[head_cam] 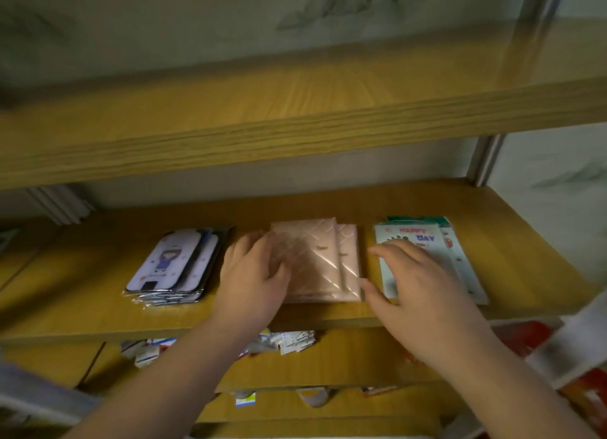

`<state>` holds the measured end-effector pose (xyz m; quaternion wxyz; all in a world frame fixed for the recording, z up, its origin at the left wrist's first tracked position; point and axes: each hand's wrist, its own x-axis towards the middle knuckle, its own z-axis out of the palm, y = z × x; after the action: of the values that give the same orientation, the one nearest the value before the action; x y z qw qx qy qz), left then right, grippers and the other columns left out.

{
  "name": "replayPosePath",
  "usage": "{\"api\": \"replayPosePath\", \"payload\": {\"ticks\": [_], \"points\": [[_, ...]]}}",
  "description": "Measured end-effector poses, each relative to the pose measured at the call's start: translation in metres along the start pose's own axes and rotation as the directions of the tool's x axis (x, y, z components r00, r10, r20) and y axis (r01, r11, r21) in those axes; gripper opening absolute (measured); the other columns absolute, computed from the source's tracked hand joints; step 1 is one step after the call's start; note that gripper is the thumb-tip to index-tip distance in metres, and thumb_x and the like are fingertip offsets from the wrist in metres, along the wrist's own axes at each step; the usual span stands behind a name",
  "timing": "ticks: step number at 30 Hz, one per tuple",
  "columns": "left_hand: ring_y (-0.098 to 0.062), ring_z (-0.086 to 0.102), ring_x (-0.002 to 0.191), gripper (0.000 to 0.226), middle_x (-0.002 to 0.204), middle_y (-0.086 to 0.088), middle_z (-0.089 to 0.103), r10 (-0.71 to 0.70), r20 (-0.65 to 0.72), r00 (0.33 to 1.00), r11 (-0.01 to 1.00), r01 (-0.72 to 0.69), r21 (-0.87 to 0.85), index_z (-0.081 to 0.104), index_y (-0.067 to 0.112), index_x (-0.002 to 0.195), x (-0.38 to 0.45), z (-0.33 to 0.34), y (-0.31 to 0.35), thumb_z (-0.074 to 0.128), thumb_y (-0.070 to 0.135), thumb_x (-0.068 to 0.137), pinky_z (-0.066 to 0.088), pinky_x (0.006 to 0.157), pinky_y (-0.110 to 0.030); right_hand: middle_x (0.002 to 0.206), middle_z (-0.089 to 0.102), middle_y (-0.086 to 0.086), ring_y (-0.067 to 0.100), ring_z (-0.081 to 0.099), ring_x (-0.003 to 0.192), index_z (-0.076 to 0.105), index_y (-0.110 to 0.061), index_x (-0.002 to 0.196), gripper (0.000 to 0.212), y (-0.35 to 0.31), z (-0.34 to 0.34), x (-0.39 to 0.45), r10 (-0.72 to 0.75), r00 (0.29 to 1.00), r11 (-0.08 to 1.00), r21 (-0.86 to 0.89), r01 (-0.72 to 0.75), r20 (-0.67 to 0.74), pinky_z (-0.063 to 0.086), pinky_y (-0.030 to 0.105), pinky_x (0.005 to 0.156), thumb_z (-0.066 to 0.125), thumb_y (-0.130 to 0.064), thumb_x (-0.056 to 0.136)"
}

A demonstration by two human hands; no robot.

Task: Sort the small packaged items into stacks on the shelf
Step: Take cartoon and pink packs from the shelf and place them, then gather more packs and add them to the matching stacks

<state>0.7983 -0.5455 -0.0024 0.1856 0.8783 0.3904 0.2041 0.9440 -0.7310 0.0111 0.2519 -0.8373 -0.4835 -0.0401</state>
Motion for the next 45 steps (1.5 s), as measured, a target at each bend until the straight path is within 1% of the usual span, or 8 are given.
{"api": "replayPosePath", "payload": {"ticks": [9, 16, 20, 25, 29, 35, 41, 45], "points": [[-0.016, 0.023, 0.147, 0.058, 0.155, 0.003, 0.040, 0.093, -0.085, 0.992, 0.984, -0.079, 0.157, 0.047, 0.021, 0.145, -0.038, -0.048, -0.043, 0.047, 0.048, 0.094, 0.021, 0.117, -0.036, 0.128, 0.056, -0.014, 0.007, 0.056, 0.107, 0.053, -0.031, 0.130, 0.042, -0.062, 0.037, 0.021, -0.142, 0.988, 0.984, 0.120, 0.134, 0.054, 0.047, 0.024, 0.085, 0.053, -0.048, 0.091], [-0.012, 0.028, 0.146, 0.052, 0.149, 0.005, 0.048, 0.074, -0.104, 0.992, 0.994, -0.065, 0.089, 0.050, 0.019, 0.144, -0.066, -0.094, -0.112, 0.058, 0.037, 0.096, 0.030, 0.116, -0.034, 0.121, 0.060, -0.006, 0.016, 0.057, 0.108, 0.060, -0.022, 0.123, 0.039, -0.138, 0.062, 0.023, -0.206, 0.974, 0.973, 0.122, 0.194, 0.096, 0.048, 0.030, 0.089, 0.060, -0.042, 0.088], [-0.002, 0.017, 0.146, 0.055, 0.151, 0.010, 0.045, 0.075, -0.136, 0.988, 0.993, -0.062, 0.096, 0.045, 0.024, 0.146, -0.089, -0.129, -0.162, 0.052, 0.043, 0.096, 0.026, 0.114, -0.028, 0.121, 0.058, -0.008, 0.016, 0.057, 0.107, 0.058, -0.024, 0.122, 0.038, -0.199, 0.077, 0.019, -0.240, 0.966, 0.967, 0.115, 0.229, 0.097, 0.052, 0.035, 0.085, 0.058, -0.042, 0.088], [0.010, 0.008, 0.141, 0.058, 0.154, 0.016, 0.038, 0.040, -0.187, 0.982, 0.995, -0.023, 0.092, 0.040, 0.029, 0.149, -0.128, -0.192, -0.241, 0.050, 0.047, 0.095, 0.005, 0.105, -0.008, 0.123, 0.061, -0.005, 0.016, 0.056, 0.110, 0.058, -0.024, 0.126, 0.041, -0.296, 0.104, 0.008, -0.261, 0.962, 0.963, 0.084, 0.254, 0.076, 0.047, 0.031, 0.087, 0.059, -0.042, 0.088], [0.007, 0.016, 0.141, 0.060, 0.152, 0.018, 0.038, -0.010, -0.251, 0.968, 0.994, 0.037, 0.101, 0.039, 0.030, 0.149, -0.166, -0.245, -0.312, 0.048, 0.050, 0.094, 0.010, 0.107, -0.011, 0.127, 0.058, -0.008, 0.013, 0.054, 0.115, 0.057, -0.025, 0.129, 0.043, -0.377, 0.139, -0.005, -0.302, 0.950, 0.949, 0.117, 0.291, 0.084, 0.045, 0.030, 0.094, 0.060, -0.042, 0.089], [0.013, 0.018, 0.133, 0.061, 0.148, 0.022, 0.038, -0.096, -0.292, 0.952, 0.986, 0.132, 0.105, 0.035, 0.036, 0.149, -0.212, -0.311, -0.398, 0.043, 0.053, 0.091, 0.020, 0.109, -0.019, 0.126, 0.051, -0.021, -0.002, 0.045, 0.110, 0.051, -0.035, 0.131, 0.043, -0.492, 0.189, -0.024, -0.383, 0.920, 0.914, 0.182, 0.363, 0.089, 0.038, 0.020, 0.088, 0.057, -0.046, 0.090], [-0.002, 0.024, 0.144, 0.060, 0.155, 0.016, 0.035, -0.240, -0.282, 0.929, 0.960, 0.270, 0.072, 0.036, 0.036, 0.149, -0.223, -0.349, -0.467, 0.050, 0.050, 0.092, 0.043, 0.110, -0.035, 0.128, 0.049, -0.023, -0.007, 0.039, 0.113, 0.046, -0.039, 0.132, 0.044, -0.576, 0.227, -0.031, -0.494, 0.861, 0.861, 0.208, 0.465, 0.120, 0.033, 0.019, 0.094, 0.051, -0.051, 0.090], [-0.006, 0.027, 0.144, 0.060, 0.155, 0.013, 0.037, -0.290, -0.277, 0.916, 0.940, 0.328, 0.100, 0.037, 0.034, 0.149, -0.215, -0.358, -0.503, 0.054, 0.049, 0.093, 0.026, 0.113, -0.026, 0.128, 0.050, -0.024, -0.008, 0.039, 0.111, 0.044, -0.041, 0.133, 0.046, -0.620, 0.250, -0.016, -0.531, 0.839, 0.839, 0.211, 0.501, 0.117, 0.033, 0.018, 0.091, 0.051, -0.054, 0.089]]}}
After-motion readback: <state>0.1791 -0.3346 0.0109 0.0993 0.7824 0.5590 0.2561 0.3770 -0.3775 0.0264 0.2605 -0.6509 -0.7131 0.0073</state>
